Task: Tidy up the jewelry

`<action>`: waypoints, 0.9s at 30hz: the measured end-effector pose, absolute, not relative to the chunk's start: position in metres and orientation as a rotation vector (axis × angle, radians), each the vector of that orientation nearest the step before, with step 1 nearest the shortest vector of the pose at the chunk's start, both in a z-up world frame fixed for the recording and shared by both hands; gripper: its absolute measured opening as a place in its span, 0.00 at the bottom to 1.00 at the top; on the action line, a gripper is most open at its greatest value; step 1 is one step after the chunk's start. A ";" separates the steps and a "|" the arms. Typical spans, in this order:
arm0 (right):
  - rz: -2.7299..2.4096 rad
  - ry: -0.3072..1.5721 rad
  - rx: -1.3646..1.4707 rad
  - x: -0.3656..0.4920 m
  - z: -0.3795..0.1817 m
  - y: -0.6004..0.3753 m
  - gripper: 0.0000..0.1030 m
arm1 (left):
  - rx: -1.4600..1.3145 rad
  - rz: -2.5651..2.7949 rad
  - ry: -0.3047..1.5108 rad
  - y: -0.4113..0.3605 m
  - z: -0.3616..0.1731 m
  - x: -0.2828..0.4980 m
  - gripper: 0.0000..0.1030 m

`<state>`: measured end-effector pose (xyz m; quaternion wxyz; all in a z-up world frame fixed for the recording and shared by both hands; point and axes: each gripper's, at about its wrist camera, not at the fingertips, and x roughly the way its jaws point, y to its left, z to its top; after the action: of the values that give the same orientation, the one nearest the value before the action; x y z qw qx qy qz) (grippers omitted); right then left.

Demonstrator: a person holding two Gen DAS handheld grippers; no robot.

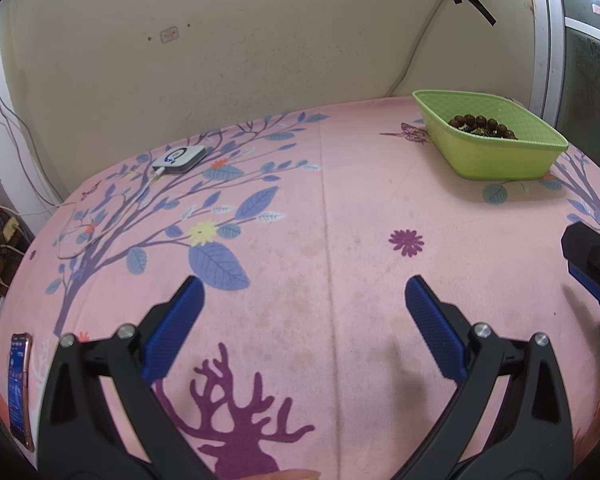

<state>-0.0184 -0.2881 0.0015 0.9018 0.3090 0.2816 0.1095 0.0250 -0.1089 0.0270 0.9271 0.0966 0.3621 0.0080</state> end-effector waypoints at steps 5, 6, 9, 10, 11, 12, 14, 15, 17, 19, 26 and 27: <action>0.228 0.583 0.639 -0.018 0.001 -0.289 0.49 | 0.198 0.017 0.743 -0.109 0.027 0.025 0.94; 0.229 0.584 0.639 -0.018 0.001 -0.290 0.49 | 0.199 0.017 0.743 -0.109 0.027 0.025 0.94; 0.229 0.583 0.639 -0.018 0.001 -0.289 0.49 | 0.198 0.018 0.743 -0.109 0.027 0.025 0.94; 0.230 0.584 0.638 -0.018 0.001 -0.290 0.49 | 0.198 0.018 0.743 -0.109 0.027 0.025 0.94; 0.230 0.584 0.638 -0.018 0.001 -0.290 0.49 | 0.198 0.018 0.743 -0.109 0.027 0.025 0.94; 0.230 0.584 0.638 -0.018 0.001 -0.289 0.49 | 0.198 0.017 0.742 -0.109 0.027 0.025 0.94; 0.230 0.584 0.638 -0.018 0.001 -0.290 0.49 | 0.198 0.017 0.742 -0.109 0.027 0.025 0.94; 0.230 0.584 0.638 -0.018 0.001 -0.290 0.49 | 0.198 0.017 0.743 -0.109 0.027 0.025 0.94; 0.230 0.584 0.639 -0.018 0.001 -0.290 0.49 | 0.198 0.017 0.743 -0.108 0.027 0.025 0.94; 0.231 0.584 0.639 -0.018 0.001 -0.290 0.49 | 0.198 0.016 0.744 -0.109 0.027 0.025 0.94; 0.231 0.584 0.638 -0.018 0.001 -0.291 0.49 | 0.199 0.016 0.743 -0.109 0.027 0.025 0.94; 0.231 0.584 0.638 -0.018 0.001 -0.290 0.49 | 0.199 0.016 0.743 -0.109 0.027 0.025 0.94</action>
<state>-0.0180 -0.2901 0.0010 0.9014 0.3087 0.2823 0.1117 0.0254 -0.1088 0.0272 0.9270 0.0969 0.3623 0.0079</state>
